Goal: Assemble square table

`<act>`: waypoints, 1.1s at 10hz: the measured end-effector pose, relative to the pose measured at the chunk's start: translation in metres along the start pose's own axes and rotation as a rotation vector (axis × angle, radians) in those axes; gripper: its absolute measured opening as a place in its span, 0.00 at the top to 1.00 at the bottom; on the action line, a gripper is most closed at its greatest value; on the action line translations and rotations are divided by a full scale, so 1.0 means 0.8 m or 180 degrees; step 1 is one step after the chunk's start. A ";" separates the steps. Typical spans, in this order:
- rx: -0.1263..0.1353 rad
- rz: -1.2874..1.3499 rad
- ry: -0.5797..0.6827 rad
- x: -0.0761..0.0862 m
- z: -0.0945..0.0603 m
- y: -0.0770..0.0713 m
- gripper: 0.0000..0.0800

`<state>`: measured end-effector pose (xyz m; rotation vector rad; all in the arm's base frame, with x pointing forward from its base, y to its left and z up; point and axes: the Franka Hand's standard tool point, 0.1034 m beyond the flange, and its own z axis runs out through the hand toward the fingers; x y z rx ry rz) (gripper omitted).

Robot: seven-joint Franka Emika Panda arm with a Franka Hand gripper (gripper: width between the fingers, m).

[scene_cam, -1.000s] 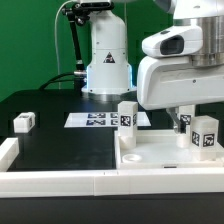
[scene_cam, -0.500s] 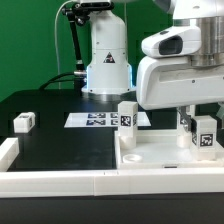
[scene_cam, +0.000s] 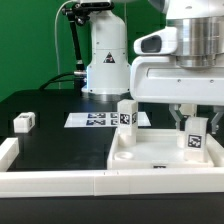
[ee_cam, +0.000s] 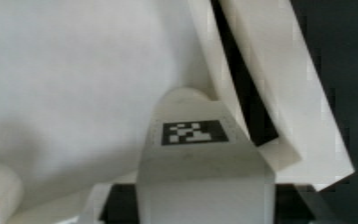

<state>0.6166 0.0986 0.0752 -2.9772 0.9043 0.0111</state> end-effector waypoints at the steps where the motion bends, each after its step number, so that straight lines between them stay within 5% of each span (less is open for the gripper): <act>1: -0.0028 0.0223 0.0004 0.003 -0.001 0.006 0.63; 6: -0.0105 0.0620 0.0033 0.012 -0.002 0.021 0.59; 7: -0.0101 0.0530 0.0031 0.011 -0.002 0.019 0.33; 8: -0.0085 0.0355 0.0042 0.012 -0.006 0.018 0.23; 11: -0.0014 -0.0090 0.0039 0.006 -0.040 0.013 0.19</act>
Offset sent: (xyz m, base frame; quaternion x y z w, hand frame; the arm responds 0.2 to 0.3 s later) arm 0.0000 0.0000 0.0000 0.0000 0.0000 0.1296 0.9916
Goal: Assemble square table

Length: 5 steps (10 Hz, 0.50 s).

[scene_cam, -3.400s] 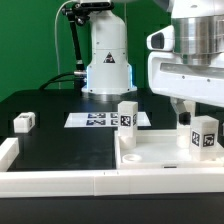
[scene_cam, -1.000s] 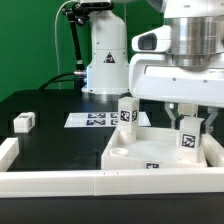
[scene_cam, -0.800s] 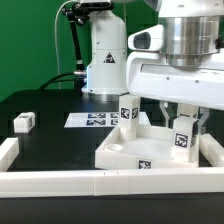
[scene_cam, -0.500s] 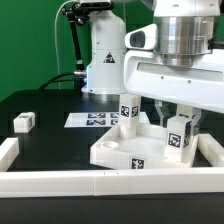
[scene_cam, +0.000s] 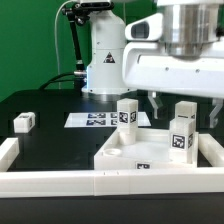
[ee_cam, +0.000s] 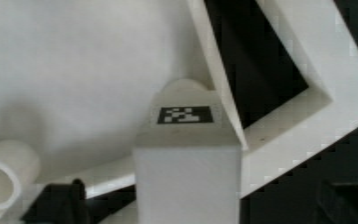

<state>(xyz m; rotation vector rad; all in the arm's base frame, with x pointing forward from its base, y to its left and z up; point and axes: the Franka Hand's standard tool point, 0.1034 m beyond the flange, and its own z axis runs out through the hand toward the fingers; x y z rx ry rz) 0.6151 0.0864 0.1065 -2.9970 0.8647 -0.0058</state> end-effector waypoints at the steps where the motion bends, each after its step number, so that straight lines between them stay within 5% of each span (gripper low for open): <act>1: 0.0025 -0.0164 0.0004 0.001 -0.010 0.006 0.19; 4: 0.0091 -0.0311 0.0000 0.021 -0.033 0.048 0.19; 5: 0.0084 -0.0300 0.0000 0.021 -0.032 0.049 0.19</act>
Offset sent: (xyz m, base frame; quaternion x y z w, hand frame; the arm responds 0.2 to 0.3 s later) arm -0.0132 -0.0508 0.0177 0.0121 -0.0006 0.0354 0.9993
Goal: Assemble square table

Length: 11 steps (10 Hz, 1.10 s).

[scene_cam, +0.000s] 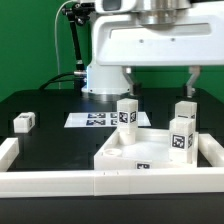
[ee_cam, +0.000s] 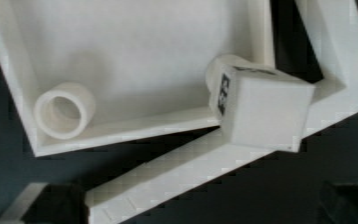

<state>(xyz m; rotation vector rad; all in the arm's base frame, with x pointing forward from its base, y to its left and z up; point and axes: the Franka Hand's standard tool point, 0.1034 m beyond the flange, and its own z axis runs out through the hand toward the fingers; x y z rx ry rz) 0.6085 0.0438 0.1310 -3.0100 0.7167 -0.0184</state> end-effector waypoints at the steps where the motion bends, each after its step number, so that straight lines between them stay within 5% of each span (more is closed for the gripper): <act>1: -0.0001 -0.0003 -0.0001 0.000 0.001 0.000 0.19; 4: 0.0005 -0.0357 0.0050 0.004 0.002 0.011 0.19; 8: -0.0044 -0.1120 0.0095 -0.004 0.015 0.079 0.19; 11: -0.0053 -0.1098 0.0096 -0.001 0.015 0.085 0.19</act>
Offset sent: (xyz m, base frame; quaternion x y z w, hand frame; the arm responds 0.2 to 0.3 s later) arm -0.0146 -0.0268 -0.0066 0.0287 0.0195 -0.1544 0.9874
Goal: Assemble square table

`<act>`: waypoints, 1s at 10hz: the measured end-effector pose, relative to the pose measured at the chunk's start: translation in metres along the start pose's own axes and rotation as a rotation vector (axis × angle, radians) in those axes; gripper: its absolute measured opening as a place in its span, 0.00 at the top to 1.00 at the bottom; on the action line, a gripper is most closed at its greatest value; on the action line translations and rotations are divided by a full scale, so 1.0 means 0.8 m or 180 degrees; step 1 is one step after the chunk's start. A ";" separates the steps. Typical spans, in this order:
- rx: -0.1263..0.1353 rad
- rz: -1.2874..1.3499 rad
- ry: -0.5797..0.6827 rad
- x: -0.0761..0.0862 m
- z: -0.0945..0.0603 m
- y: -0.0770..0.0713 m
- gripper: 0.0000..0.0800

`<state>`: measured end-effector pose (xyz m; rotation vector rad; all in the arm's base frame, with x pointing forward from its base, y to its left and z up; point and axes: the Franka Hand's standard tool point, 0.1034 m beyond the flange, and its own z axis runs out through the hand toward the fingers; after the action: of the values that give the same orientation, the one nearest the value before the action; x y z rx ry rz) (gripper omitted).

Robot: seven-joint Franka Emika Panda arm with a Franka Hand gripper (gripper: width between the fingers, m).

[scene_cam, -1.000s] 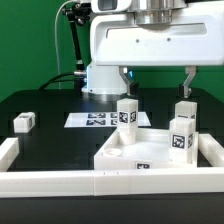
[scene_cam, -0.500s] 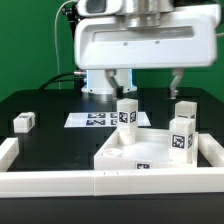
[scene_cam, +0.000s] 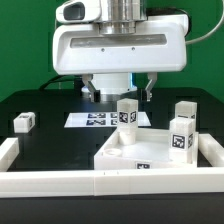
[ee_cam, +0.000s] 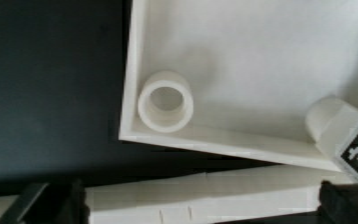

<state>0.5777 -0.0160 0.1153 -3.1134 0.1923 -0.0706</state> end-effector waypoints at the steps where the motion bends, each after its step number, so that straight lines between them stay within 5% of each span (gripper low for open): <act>1: -0.0008 0.0016 -0.0001 0.001 0.000 0.009 0.19; 4: -0.0036 -0.0036 -0.0012 -0.003 0.003 0.045 0.19; 10: -0.0162 -0.0170 -0.0124 -0.078 0.022 0.174 0.19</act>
Offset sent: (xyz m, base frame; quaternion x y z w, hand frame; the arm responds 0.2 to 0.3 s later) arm -0.0191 -0.0420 -0.0085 -0.0232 -0.0282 -0.0488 0.9981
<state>0.4999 -0.1460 0.0918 -3.1676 0.1120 -0.0060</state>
